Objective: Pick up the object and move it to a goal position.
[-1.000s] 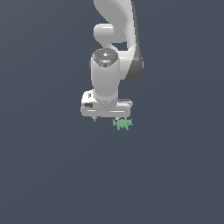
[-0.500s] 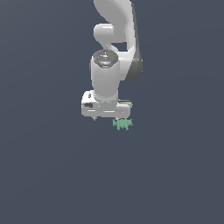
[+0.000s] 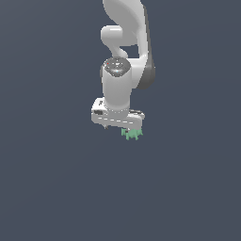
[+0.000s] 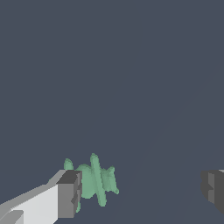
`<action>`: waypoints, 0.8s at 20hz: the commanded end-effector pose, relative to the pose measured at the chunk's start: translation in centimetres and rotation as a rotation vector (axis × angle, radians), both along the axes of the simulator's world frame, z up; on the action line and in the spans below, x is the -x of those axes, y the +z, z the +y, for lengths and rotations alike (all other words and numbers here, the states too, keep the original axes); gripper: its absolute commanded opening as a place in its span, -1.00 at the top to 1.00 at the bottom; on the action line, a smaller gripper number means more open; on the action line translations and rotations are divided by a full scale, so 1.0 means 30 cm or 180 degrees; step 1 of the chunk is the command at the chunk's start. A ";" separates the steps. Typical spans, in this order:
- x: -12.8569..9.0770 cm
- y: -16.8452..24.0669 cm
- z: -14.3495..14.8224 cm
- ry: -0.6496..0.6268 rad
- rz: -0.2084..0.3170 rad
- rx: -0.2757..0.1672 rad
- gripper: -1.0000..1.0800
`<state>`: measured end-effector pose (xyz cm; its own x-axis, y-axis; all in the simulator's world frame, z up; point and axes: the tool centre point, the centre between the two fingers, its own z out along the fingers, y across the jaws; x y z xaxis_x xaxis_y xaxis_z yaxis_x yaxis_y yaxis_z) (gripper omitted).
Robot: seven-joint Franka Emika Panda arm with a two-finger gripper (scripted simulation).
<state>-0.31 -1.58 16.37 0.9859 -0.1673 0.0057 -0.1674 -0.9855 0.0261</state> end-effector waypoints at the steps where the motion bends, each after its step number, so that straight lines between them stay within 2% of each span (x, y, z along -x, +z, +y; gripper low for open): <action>1: 0.007 -0.014 0.014 -0.0165 -0.0003 -0.0010 -0.92; 16: 0.064 -0.111 0.106 -0.1361 -0.0014 -0.0064 -0.92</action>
<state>-2.04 1.35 13.33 0.8493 -0.5279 0.0029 -0.5279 -0.8493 0.0073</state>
